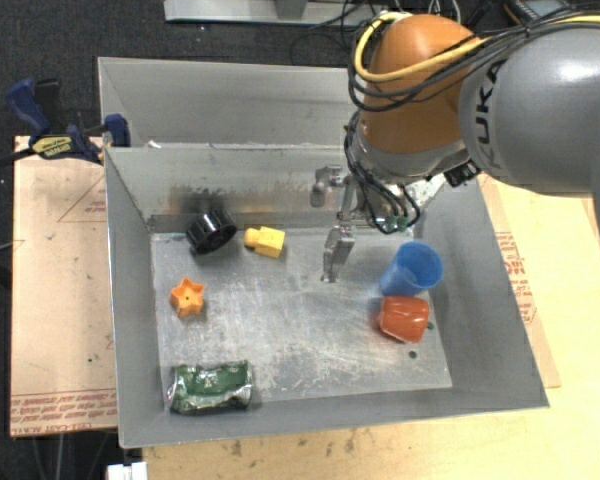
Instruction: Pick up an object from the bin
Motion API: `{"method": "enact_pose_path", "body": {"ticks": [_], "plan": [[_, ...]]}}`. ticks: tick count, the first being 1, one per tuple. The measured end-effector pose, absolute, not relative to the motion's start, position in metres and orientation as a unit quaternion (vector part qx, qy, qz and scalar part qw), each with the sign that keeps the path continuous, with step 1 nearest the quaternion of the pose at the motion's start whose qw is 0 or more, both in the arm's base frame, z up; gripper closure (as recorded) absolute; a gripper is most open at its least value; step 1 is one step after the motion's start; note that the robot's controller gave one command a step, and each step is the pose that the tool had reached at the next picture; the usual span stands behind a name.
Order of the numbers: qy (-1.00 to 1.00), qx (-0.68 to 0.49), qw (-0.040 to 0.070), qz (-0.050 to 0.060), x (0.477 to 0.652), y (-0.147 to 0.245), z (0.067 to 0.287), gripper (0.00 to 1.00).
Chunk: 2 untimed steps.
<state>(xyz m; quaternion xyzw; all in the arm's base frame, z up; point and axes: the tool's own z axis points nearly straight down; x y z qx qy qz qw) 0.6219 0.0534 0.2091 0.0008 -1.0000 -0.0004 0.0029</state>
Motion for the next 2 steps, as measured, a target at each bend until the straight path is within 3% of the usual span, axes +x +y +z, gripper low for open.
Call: {"method": "enact_pose_path", "body": {"ticks": [1, 2], "plan": [[-1.000, 0.000, -0.001, -0.001, 0.623, 0.053, 0.214, 0.00], [-1.000, -0.014, -0.005, -0.001, 0.637, 0.054, 0.163, 0.00]]}}
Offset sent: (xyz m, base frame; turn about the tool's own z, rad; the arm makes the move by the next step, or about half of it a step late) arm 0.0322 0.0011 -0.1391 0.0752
